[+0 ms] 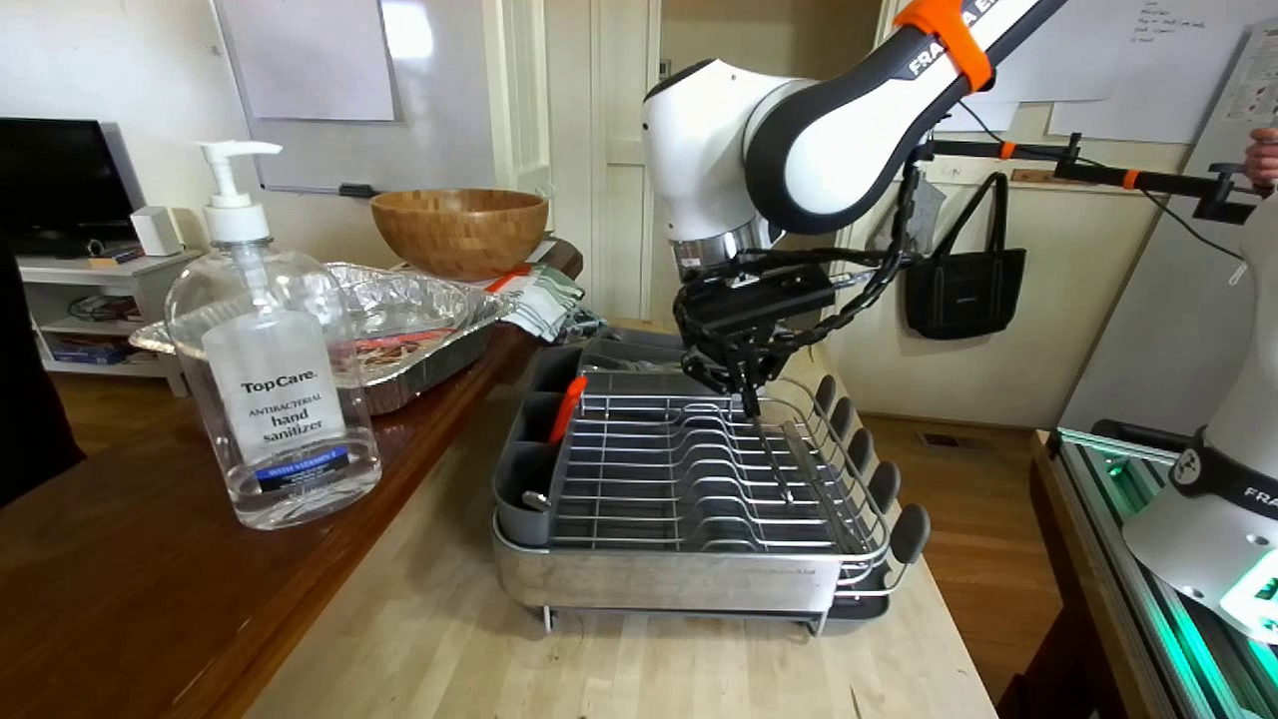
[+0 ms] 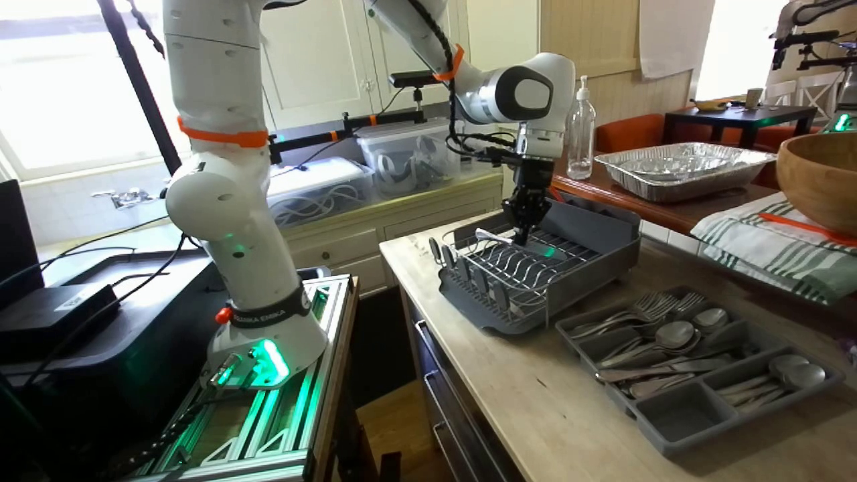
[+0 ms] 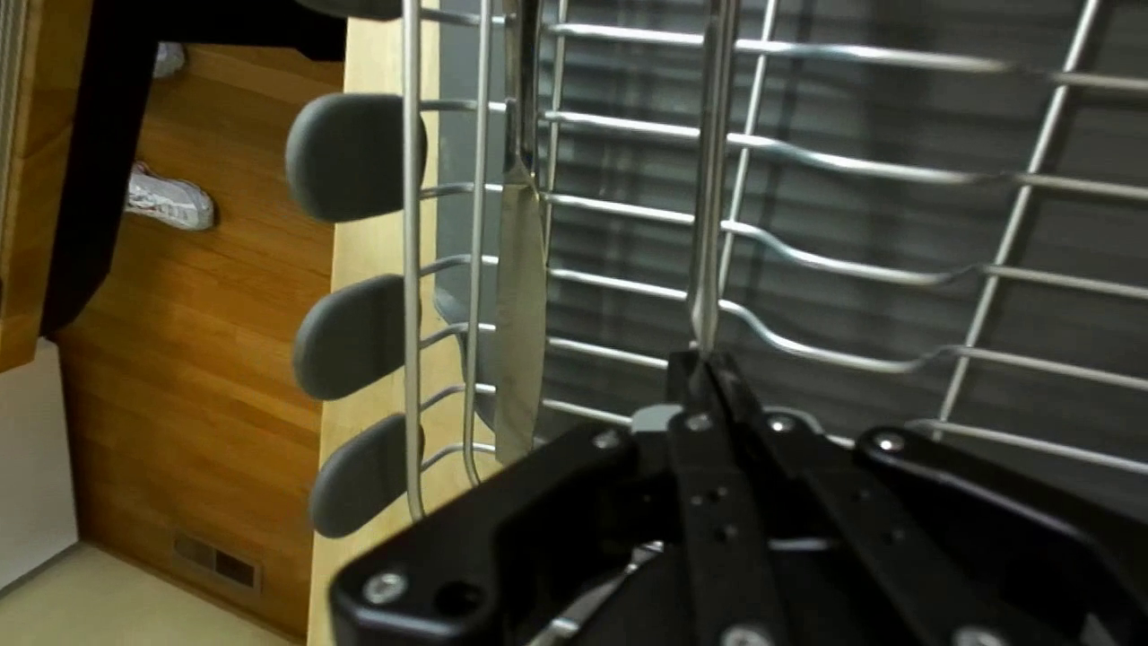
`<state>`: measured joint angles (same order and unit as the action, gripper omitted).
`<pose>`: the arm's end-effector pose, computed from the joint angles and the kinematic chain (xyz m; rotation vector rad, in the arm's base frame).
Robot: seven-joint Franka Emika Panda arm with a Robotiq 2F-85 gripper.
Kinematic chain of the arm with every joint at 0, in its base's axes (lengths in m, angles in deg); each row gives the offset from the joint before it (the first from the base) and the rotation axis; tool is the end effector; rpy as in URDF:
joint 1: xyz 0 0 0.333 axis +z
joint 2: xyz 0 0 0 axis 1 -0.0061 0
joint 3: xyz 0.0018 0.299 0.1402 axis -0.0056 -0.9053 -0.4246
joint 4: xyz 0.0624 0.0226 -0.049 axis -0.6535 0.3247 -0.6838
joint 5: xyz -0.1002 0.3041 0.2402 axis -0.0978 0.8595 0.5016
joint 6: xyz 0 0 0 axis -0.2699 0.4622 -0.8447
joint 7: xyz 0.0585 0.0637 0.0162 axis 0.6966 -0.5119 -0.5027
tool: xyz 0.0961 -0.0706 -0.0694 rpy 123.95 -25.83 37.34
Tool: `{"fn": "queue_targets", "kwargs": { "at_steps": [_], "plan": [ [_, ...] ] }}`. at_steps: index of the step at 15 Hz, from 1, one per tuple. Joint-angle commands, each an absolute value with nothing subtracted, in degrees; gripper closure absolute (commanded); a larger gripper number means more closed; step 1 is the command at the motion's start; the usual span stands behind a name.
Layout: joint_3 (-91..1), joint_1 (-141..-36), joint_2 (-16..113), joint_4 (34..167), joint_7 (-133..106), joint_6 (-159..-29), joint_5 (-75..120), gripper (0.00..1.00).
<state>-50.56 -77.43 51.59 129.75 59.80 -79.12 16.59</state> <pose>0.5265 0.1169 0.2598 2.4960 -1.4035 -0.1535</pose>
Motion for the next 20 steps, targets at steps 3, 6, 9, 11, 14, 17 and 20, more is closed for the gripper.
{"fn": "queue_targets", "kwargs": {
  "at_steps": [3, 6, 9, 11, 14, 17, 20],
  "plan": [
    [-51.3, -81.6, 61.5, 134.0, 42.3, -78.8, 20.3, 0.99],
    [-50.7, -84.0, 64.5, 132.8, 30.0, -70.7, 23.3, 0.99],
    [-49.9, -85.9, 65.8, 132.3, 20.2, -63.2, 21.6, 0.99],
    [-49.4, -87.2, 66.4, 132.5, 14.2, -59.1, 19.3, 0.99],
    [-47.9, -89.3, 67.0, 133.7, 5.7, -54.5, 14.5, 0.99],
    [-47.5, -90.2, 65.6, 133.0, 6.2, -55.6, 14.9, 0.97],
    [-46.0, -91.9, 65.6, 134.0, 3.3, -55.6, 14.7, 0.97]
  ]
}}
